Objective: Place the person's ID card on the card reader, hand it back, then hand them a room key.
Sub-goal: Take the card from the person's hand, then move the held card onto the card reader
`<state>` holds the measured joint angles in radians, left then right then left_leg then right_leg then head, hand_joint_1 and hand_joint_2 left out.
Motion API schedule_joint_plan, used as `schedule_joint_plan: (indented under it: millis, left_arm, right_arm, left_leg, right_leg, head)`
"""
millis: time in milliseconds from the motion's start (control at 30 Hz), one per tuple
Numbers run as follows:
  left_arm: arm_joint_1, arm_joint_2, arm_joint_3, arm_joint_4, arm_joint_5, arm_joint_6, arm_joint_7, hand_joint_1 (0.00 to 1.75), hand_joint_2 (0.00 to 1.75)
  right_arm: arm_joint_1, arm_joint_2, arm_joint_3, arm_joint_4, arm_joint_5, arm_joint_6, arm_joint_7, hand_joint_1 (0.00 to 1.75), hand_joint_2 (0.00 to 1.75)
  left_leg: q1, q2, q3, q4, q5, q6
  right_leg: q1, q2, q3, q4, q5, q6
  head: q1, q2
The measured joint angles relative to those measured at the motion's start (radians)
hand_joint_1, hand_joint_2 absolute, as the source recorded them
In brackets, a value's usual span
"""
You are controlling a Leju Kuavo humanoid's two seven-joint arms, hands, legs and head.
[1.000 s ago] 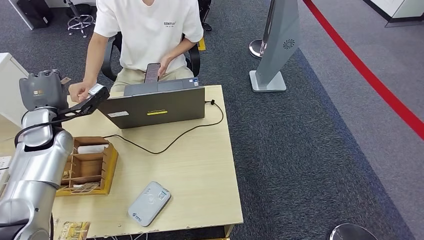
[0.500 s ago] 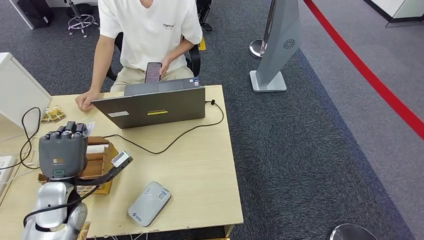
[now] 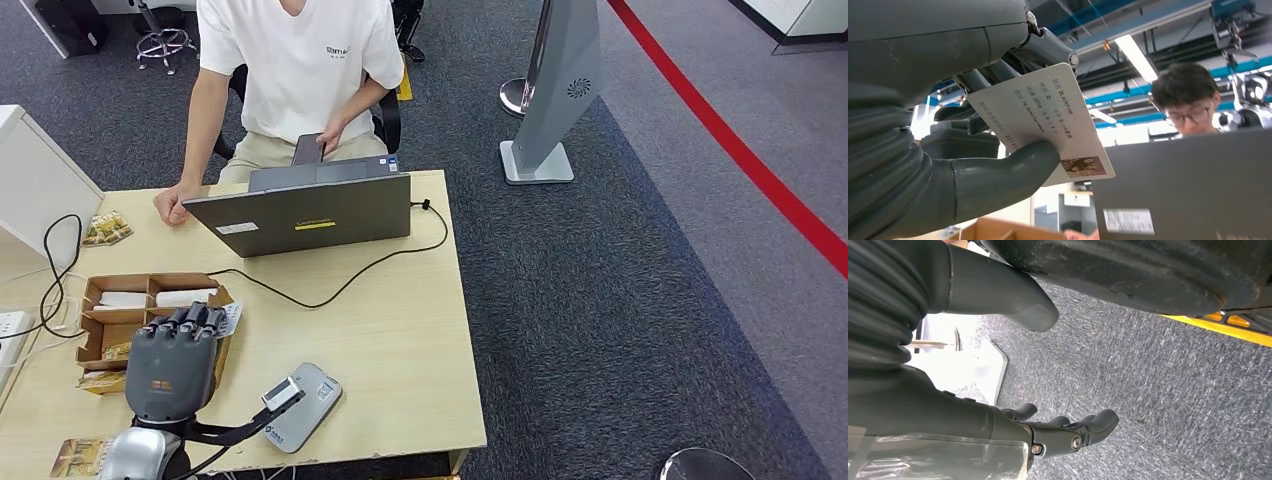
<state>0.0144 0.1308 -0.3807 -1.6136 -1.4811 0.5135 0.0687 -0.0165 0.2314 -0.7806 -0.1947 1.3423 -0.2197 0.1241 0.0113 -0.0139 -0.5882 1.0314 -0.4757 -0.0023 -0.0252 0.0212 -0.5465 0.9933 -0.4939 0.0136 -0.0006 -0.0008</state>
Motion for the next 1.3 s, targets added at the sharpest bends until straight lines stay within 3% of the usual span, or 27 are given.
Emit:
schedule_joint_plan:
  millis: [600, 1000, 1300]
  left_arm:
    - [0.019, -0.103, -0.097, 0.243, 0.002, 0.000, -0.009, 1.75, 1.75]
    - [0.036, -0.107, -0.130, 0.304, 0.003, -0.003, 0.006, 1.75, 1.75]
    - [0.038, -0.105, -0.149, 0.322, 0.004, -0.059, 0.053, 1.75, 1.75]
  right_arm:
    - [-0.001, 0.002, -0.001, -0.001, 0.036, 0.001, 0.002, 0.00, 1.75]
    - [-0.001, 0.005, -0.001, -0.001, 0.040, -0.003, 0.011, 0.00, 1.75]
    - [0.000, 0.006, -0.001, -0.001, 0.047, -0.011, 0.011, 0.00, 1.75]
  left_leg:
    - [0.000, 0.000, 0.000, 0.000, 0.000, 0.000]
    - [0.000, 0.000, 0.000, 0.000, 0.000, 0.000]
    - [0.000, 0.000, 0.000, 0.000, 0.000, 0.000]
  right_leg:
    - [0.000, 0.000, 0.000, 0.000, 0.000, 0.000]
    - [0.000, 0.000, 0.000, 0.000, 0.000, 0.000]
    - [0.000, 0.000, 0.000, 0.000, 0.000, 0.000]
  head:
    - [0.000, 0.000]
    - [0.000, 0.000]
    - [0.000, 0.000]
